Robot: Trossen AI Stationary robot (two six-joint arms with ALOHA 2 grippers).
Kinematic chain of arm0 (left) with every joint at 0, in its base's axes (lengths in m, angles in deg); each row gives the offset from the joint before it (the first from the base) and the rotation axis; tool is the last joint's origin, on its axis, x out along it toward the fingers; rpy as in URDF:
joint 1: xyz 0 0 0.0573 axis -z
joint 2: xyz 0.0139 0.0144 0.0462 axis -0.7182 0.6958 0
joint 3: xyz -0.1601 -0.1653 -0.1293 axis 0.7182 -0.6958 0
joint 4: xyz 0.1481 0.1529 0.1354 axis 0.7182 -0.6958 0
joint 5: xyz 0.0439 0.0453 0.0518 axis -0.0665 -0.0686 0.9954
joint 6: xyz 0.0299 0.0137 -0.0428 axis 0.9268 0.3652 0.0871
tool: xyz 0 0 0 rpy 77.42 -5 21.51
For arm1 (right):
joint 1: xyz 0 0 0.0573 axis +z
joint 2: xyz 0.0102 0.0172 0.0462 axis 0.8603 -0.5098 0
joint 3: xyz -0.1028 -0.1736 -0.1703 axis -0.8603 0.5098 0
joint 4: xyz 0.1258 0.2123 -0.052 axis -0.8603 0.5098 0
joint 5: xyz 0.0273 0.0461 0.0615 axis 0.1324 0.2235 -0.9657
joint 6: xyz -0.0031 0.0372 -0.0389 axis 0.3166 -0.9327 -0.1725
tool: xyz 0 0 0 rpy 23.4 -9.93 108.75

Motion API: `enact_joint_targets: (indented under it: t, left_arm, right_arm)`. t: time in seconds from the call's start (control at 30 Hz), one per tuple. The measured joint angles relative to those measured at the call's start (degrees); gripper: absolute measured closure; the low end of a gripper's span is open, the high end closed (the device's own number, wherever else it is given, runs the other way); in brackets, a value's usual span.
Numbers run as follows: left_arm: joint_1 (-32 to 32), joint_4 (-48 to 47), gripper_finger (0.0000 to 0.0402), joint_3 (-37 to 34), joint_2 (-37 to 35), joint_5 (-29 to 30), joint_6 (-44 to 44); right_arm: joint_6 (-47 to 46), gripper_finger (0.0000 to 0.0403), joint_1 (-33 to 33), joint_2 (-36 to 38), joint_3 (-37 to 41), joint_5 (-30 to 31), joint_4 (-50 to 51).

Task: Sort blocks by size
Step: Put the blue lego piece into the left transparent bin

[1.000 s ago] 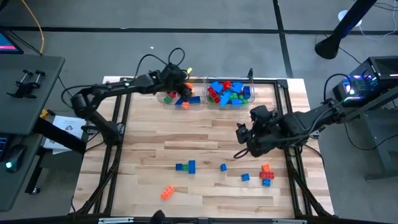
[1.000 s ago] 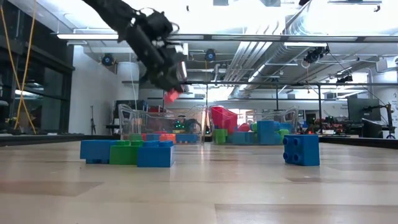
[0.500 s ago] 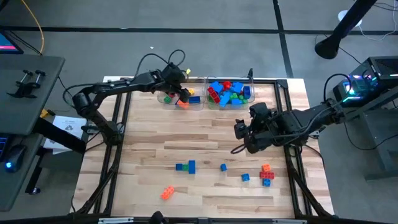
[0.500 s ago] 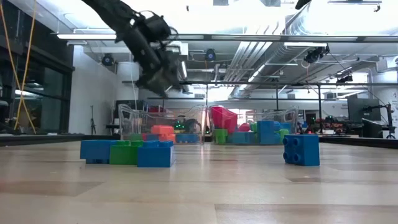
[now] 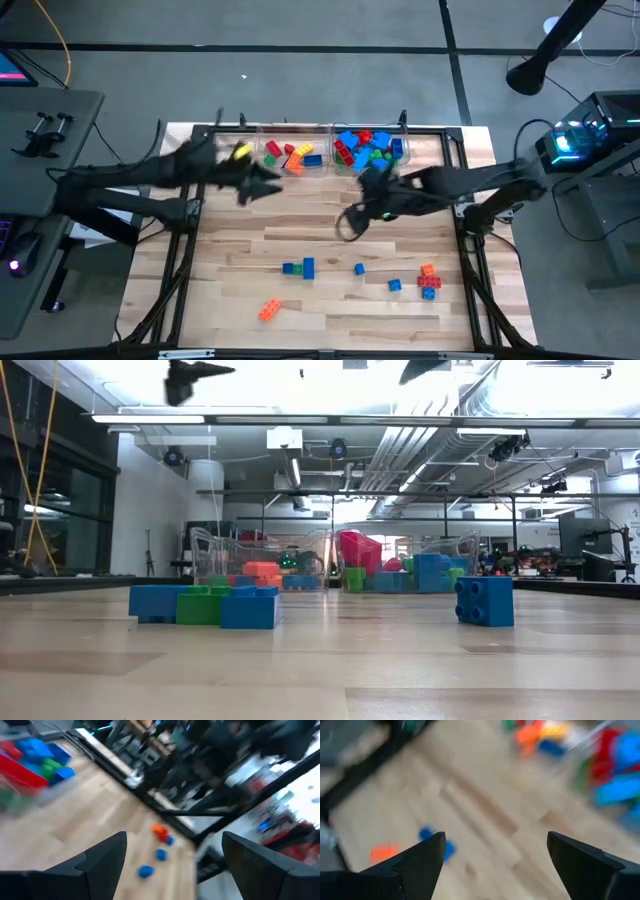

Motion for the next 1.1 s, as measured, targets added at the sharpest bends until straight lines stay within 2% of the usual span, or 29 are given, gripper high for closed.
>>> enact_joint_targets:
  t: [0.1,0.2,0.27,0.33,0.47,0.63,0.8,1.1]
  left_arm:
    - [9.38,4.55,0.0092,-6.0,-6.76,9.87,-6.12]
    - [15.8,6.19,0.0092,-9.79,-11.22,18.98,-7.52]
    - [18.21,6.3,0.0092,-11.16,-12.98,23.67,-7.72]
    - [19.31,6.36,0.0092,-11.53,-14.03,25.93,-8.15]
    - [19.9,7.17,0.0092,-11.51,-14.64,25.77,-7.09]
    - [20.06,6.79,0.0092,-11.51,-14.75,25.4,-4.8]
    - [20.06,6.63,0.0092,-11.51,-14.75,25.4,-3.55]
    - [20.06,6.5,0.0092,-11.51,-14.71,25.35,-3.46]
  right_arm:
    - [1.86,0.006,-0.18,-5.88,0.04,-7.77,0.06]
    - [1.2,0.006,0.22,-11.75,0.11,-12.81,-0.22]
    - [-2.95,0.006,0.93,-15.1,0.11,-14.04,-1.3]
    - [-8.73,0.006,1.78,-18.13,0.11,-15.5,-2.38]
    - [-21.65,0.006,3.01,-24.05,0.11,-17.45,-5.52]
    - [-31.43,0.006,3.91,-29.75,0.11,-17.58,-14.44]
    - [-36.61,0.006,3.83,-34.5,0.1,-18.83,-21.89]
    - [-42.07,0.006,3.0,-35.43,-0.09,-15.08,-25.94]
